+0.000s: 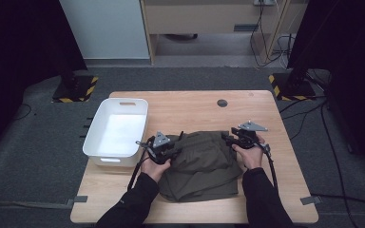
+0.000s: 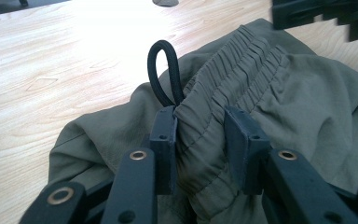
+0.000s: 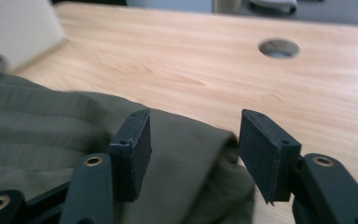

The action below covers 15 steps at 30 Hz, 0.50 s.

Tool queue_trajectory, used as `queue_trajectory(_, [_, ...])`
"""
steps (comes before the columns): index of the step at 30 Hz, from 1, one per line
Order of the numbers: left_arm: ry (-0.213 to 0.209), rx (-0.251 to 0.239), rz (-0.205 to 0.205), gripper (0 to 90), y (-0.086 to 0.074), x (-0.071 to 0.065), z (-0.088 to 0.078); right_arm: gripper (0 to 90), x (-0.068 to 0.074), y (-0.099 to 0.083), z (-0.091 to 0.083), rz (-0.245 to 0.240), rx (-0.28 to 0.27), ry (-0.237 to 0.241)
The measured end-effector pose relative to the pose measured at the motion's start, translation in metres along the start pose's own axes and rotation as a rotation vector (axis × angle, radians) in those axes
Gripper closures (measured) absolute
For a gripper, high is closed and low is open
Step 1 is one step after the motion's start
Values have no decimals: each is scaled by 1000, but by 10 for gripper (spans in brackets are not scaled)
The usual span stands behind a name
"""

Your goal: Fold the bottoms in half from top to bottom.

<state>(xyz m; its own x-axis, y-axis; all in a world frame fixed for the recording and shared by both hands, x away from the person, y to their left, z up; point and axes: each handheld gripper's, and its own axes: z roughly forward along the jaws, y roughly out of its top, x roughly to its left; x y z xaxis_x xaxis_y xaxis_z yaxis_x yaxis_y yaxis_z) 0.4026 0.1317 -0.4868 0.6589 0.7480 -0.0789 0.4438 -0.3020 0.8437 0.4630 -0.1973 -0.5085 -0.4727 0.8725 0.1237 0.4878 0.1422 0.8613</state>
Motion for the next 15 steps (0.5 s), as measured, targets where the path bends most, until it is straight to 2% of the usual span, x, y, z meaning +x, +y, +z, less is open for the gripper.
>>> queue_trajectory(5, [-5, -9, 19, 664, 1, 0, 0, 455, -9, -7, 18, 30, 72, 2])
queue_trajectory(8, [-5, -7, 36, 671, 3, -1, 0, 597, -12, -9, 23, 57, 99, 23])
queue_trajectory(10, [-5, -8, 40, 675, 3, -1, 0, 753, -13, -10, 23, 59, 113, 32])
queue_trajectory(11, [-7, -12, 56, 677, 6, -2, -1, 821, -14, -10, 23, 75, 116, 39])
queue_trajectory(13, [-11, -23, 65, 681, 9, -2, -2, 877, -13, -10, 22, 74, 122, 44])
queue_trajectory(15, [-15, -41, 77, 685, 13, -2, -4, 886, -11, -8, 22, 53, 110, 9])
